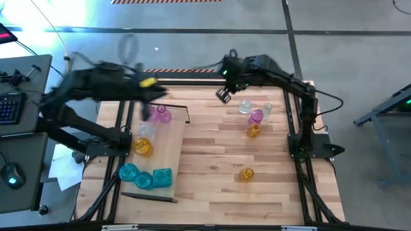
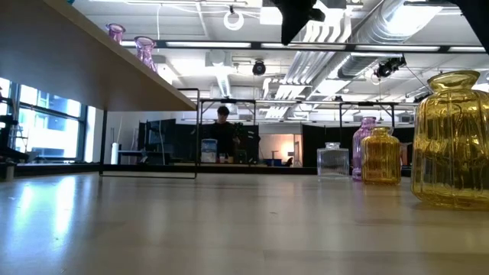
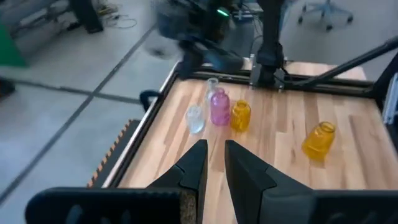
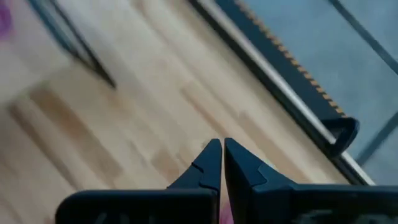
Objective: Sort vases onto shelf
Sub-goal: Put the bottom yellow flower vase on the shelf
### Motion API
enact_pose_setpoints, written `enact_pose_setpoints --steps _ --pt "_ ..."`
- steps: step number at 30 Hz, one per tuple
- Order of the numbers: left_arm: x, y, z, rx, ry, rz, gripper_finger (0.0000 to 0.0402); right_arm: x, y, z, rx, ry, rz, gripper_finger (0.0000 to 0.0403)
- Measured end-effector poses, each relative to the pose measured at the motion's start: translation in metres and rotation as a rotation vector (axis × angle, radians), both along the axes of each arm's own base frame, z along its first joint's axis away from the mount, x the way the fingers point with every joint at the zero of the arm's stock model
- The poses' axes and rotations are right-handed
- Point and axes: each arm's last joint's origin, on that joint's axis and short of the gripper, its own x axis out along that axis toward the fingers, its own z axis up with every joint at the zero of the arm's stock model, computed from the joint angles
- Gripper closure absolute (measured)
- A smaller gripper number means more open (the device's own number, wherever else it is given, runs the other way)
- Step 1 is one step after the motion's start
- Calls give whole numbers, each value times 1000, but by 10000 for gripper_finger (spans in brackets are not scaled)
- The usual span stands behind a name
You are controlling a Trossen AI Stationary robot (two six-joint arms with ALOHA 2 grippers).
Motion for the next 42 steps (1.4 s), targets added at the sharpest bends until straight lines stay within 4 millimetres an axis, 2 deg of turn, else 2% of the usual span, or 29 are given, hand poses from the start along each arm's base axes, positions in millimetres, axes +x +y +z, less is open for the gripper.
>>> enact_pose_setpoints --steps 3,7,11,15,18,22,28,34,42 --pt "34 1 -3 44 -26 -51 353 -17 -4 24 -48 -130 -53 403" --pt "53 2 -6 8 -45 -141 353 -52 4 70 -194 -360 -111 403" --pt "68 1 -14 -49 -28 -208 353 -84 21 116 -309 -641 -87 403" --pt "89 -5 -23 -94 -16 -297 353 -108 38 144 -352 -837 -50 403" --pt "115 -18 -34 -100 -19 -373 353 -115 44 148 -347 -860 -34 403" --pt "150 -43 -51 -71 -28 -467 353 -114 48 142 -297 -827 -34 403" --pt "193 -75 -80 -26 -47 -561 353 -115 51 139 -267 -805 -21 403" --pt "230 -82 -104 -65 -121 -542 353 -127 54 144 -320 -785 37 403" --pt "280 -82 -146 -81 -227 -511 353 -138 59 146 -332 -746 226 403"
